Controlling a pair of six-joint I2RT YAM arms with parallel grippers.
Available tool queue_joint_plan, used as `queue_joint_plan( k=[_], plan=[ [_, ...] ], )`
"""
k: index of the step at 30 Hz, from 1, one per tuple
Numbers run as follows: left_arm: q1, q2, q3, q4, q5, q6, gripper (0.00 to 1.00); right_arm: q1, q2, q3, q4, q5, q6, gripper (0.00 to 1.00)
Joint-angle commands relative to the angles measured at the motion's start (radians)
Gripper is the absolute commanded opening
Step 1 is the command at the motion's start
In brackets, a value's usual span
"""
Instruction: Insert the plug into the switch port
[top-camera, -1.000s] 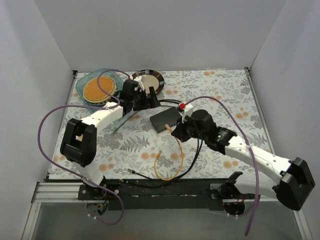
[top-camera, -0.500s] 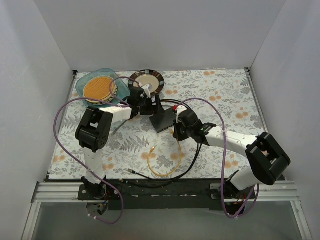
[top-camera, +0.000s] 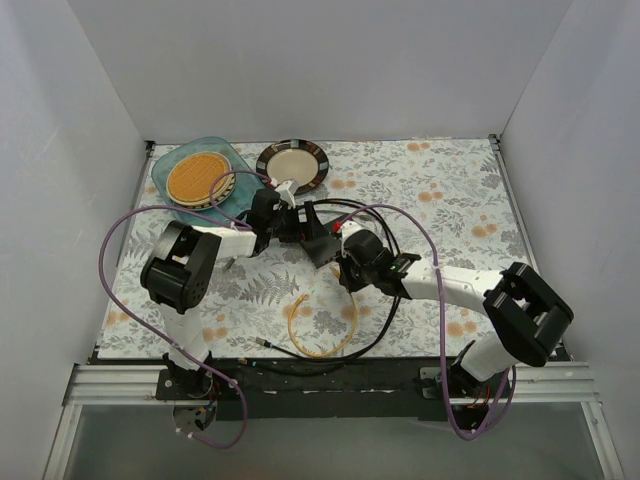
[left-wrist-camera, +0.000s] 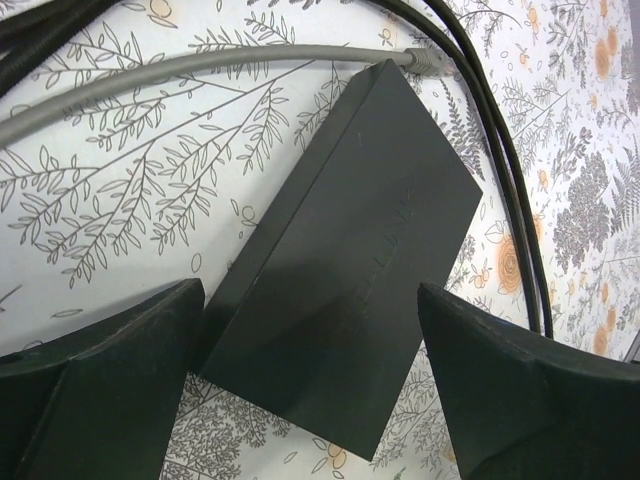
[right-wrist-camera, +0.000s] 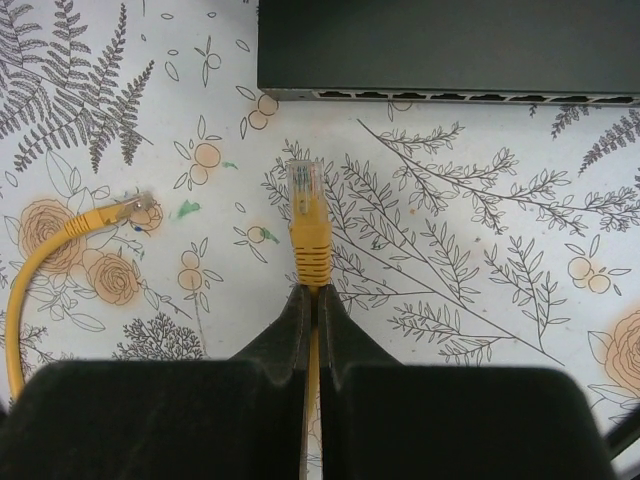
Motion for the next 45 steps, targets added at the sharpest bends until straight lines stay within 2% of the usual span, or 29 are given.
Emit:
queue_joint_plan(
  k=[1, 9, 45],
  plan=[
    [-0.011, -0.047, -0.056, -0.04, 0.029, -0.013, 0.88, 0.009, 0.021, -0.014, 0.025, 0.036, 0.014, 0.01],
    [-0.018, -0.063, -0.101, -0.018, 0.033, 0.001, 0.88, 0.02, 0.055, -0.013, 0.024, 0.064, 0.002, 0.01],
    [-0.024, 0.001, -0.076, -0.034, 0.05, 0.015, 0.88, 0.045, 0.191, 0.057, 0.074, 0.158, 0.051, 0.01]
  ],
)
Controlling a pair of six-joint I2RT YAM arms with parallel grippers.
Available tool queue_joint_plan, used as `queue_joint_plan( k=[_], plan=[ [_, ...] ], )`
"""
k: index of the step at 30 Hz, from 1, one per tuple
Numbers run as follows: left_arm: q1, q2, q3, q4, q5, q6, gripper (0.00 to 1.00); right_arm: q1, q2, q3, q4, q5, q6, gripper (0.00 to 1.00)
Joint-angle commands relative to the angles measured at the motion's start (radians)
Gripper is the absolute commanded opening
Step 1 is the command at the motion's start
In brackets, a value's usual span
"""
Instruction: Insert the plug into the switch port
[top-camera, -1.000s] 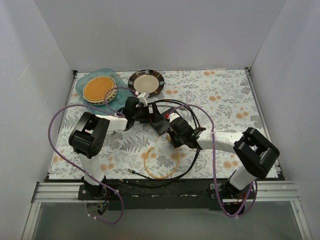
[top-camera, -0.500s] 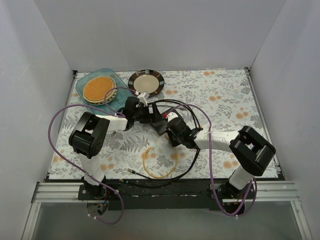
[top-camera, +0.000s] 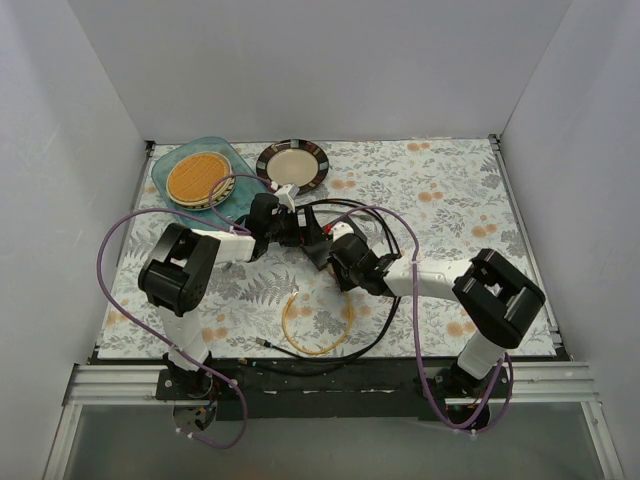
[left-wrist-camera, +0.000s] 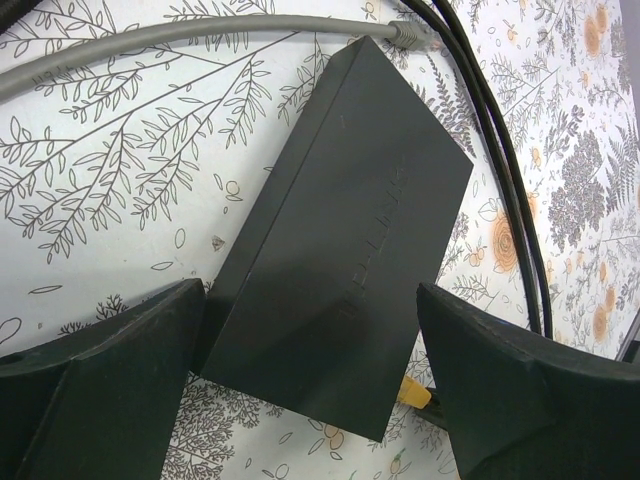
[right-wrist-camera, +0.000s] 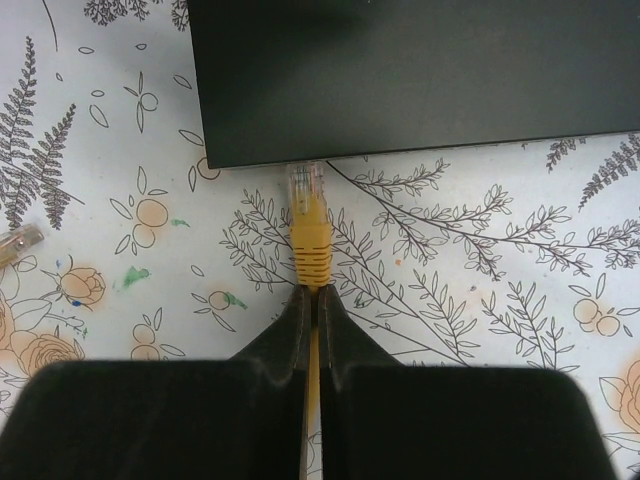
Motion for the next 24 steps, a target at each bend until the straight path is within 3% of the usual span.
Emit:
queue_joint_plan(
  k=[1, 24],
  plan=[
    [-0.018, 0.034, -0.009, -0.086, 0.024, 0.011, 0.87, 0.005, 0.029, 0.003, 0.016, 0.023, 0.028, 0.01],
    [-0.033, 0.068, -0.006, -0.092, 0.021, 0.021, 0.85, 0.018, -0.044, -0.029, 0.102, 0.047, 0.045, 0.01]
  ],
)
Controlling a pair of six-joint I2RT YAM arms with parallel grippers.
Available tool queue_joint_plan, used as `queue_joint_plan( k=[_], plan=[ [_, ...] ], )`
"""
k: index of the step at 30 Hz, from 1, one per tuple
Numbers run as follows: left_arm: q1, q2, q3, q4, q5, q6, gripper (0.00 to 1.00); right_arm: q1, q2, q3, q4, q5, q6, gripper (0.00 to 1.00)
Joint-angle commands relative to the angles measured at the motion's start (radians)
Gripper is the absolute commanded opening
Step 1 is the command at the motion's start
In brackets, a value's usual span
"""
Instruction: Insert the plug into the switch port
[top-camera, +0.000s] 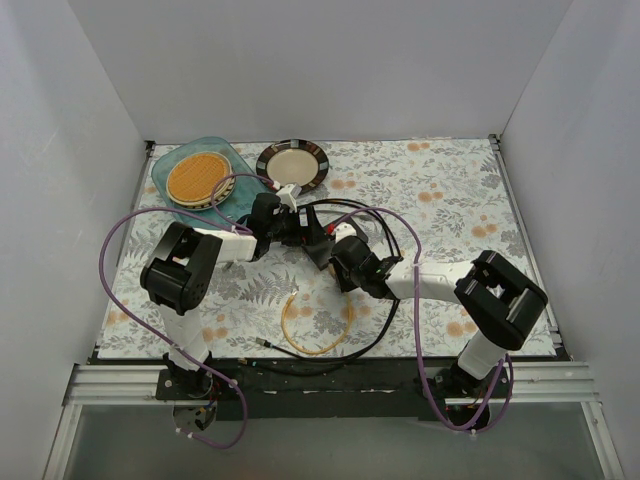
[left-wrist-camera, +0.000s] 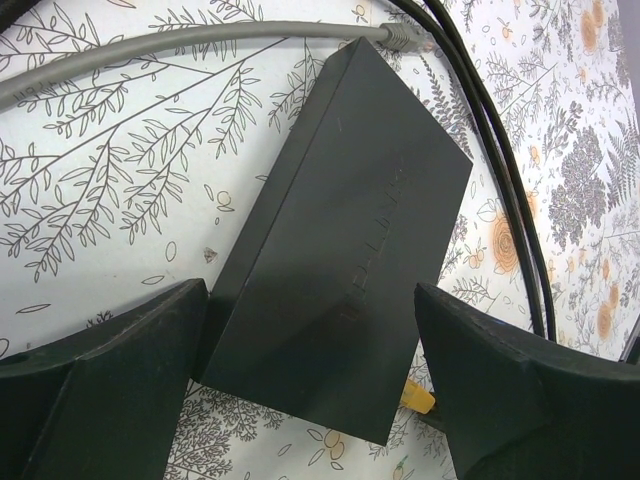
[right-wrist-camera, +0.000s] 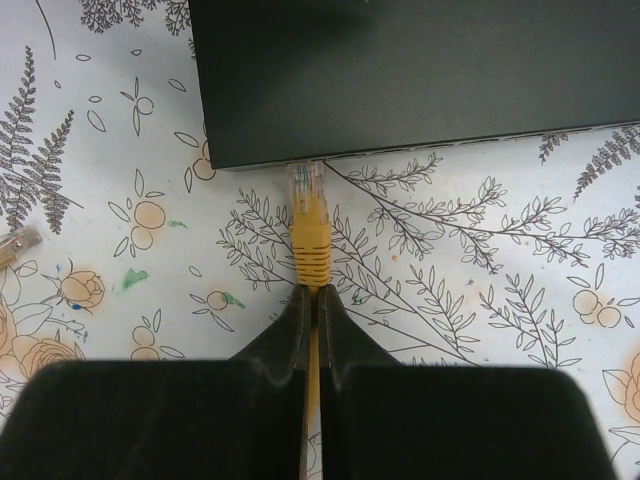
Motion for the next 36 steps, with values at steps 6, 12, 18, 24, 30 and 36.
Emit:
queue_joint_plan(
  k=[6, 12, 18, 24, 30, 36],
  plan=[
    [-0.028, 0.055, -0.021, -0.108, 0.011, 0.016, 0.83, 0.008, -0.006, 0.038, 0.044, 0.052, 0.031, 0.01],
    [-0.03, 0.053, -0.028, -0.114, -0.013, 0.024, 0.83, 0.01, -0.033, 0.05, 0.033, 0.091, 0.05, 0.01],
    [-0.03, 0.062, -0.025, -0.114, -0.021, 0.021, 0.82, 0.012, -0.084, 0.03, 0.051, 0.104, 0.05, 0.01],
    [-0.03, 0.061, -0.027, -0.111, -0.01, 0.013, 0.81, 0.012, -0.064, 0.041, 0.05, 0.1, 0.051, 0.01],
    [-0.037, 0.053, -0.036, -0.099, 0.002, 0.018, 0.81, 0.013, -0.02, 0.026, 0.096, 0.095, 0.063, 0.01],
    [-0.047, 0.064, -0.042, -0.09, 0.027, 0.038, 0.75, 0.015, 0.011, 0.024, 0.137, 0.112, 0.063, 0.01]
  ],
)
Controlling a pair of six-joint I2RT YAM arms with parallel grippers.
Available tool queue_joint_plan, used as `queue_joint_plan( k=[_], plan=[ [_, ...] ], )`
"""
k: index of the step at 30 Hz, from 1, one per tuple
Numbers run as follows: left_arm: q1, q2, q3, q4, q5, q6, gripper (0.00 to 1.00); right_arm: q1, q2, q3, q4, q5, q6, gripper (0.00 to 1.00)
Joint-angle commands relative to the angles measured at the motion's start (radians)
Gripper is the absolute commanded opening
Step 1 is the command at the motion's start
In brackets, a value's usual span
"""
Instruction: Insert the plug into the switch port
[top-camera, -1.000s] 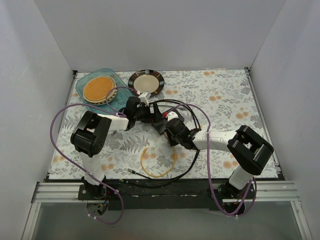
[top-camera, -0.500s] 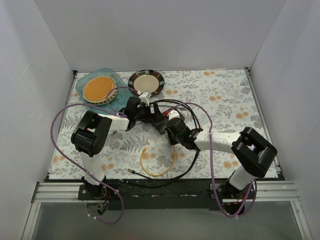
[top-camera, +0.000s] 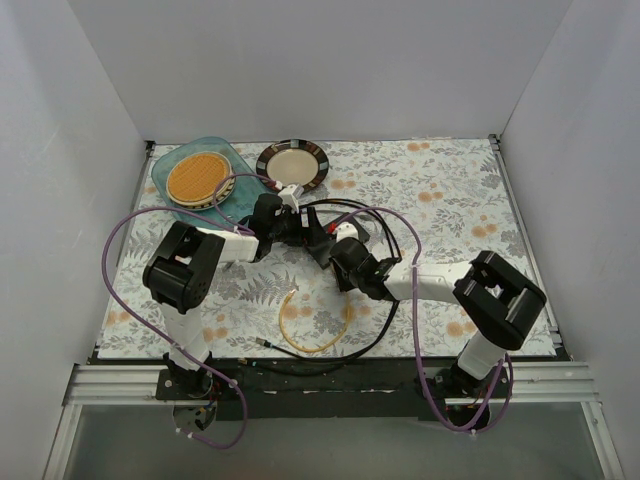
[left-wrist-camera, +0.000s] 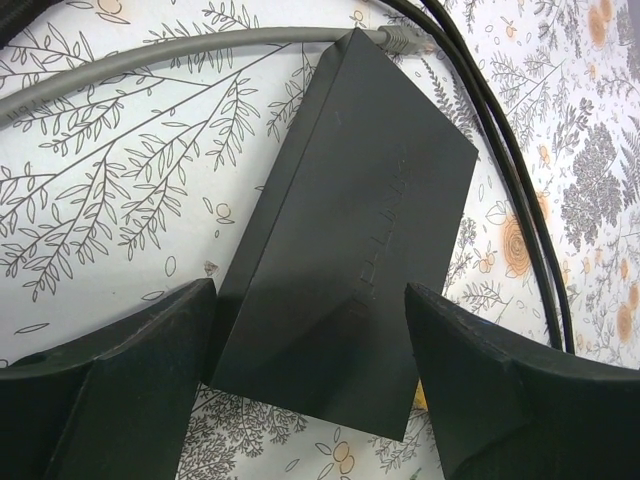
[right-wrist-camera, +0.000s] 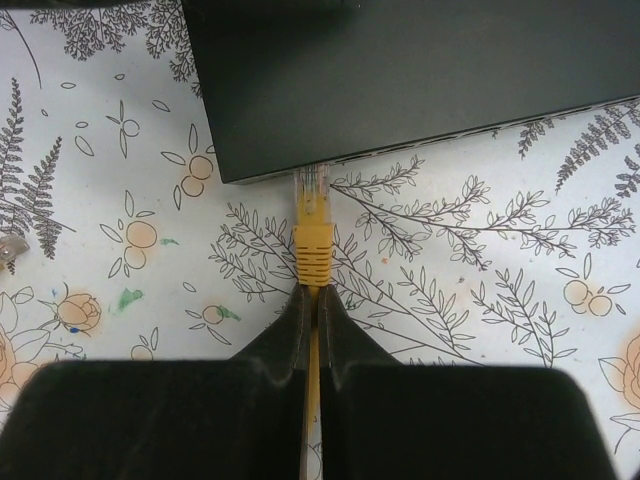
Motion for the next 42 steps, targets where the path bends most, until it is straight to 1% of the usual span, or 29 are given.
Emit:
queue_joint_plan(
  k=[1, 3, 5, 11, 15, 17, 23, 28, 37, 42],
  plan=[
    [-0.037, 0.049, -0.043, -0.119, 0.043, 0.015, 0.74, 0.004, 0.01, 0.022, 0.135, 0.046, 0.011, 0.01],
    [-0.039, 0.051, -0.04, -0.117, 0.055, 0.026, 0.68, 0.004, 0.007, 0.028, 0.138, 0.05, 0.002, 0.01],
    [-0.042, 0.051, -0.042, -0.117, 0.058, 0.032, 0.66, 0.004, -0.004, 0.037, 0.133, 0.05, -0.007, 0.01],
    [-0.045, 0.045, -0.051, -0.114, 0.032, 0.061, 0.66, 0.004, -0.022, 0.088, 0.058, 0.032, -0.062, 0.01],
    [-0.046, 0.055, -0.049, -0.114, 0.021, 0.078, 0.66, 0.002, -0.008, 0.115, 0.04, -0.02, -0.125, 0.01],
    [-0.051, 0.06, -0.049, -0.114, 0.018, 0.088, 0.66, 0.002, 0.007, 0.124, 0.02, -0.017, -0.144, 0.01],
    [-0.059, 0.069, -0.051, -0.114, 0.027, 0.112, 0.65, -0.004, 0.024, 0.108, 0.05, -0.019, -0.147, 0.01],
    [-0.06, 0.072, -0.06, -0.107, 0.055, 0.124, 0.64, -0.016, 0.025, 0.108, 0.08, 0.016, -0.145, 0.01],
    [-0.063, 0.072, -0.065, -0.099, 0.073, 0.14, 0.62, -0.034, 0.028, 0.167, 0.077, 0.017, -0.184, 0.01],
    [-0.068, 0.069, -0.066, -0.097, 0.075, 0.141, 0.61, -0.036, 0.025, 0.164, 0.089, 0.018, -0.164, 0.01]
  ],
)
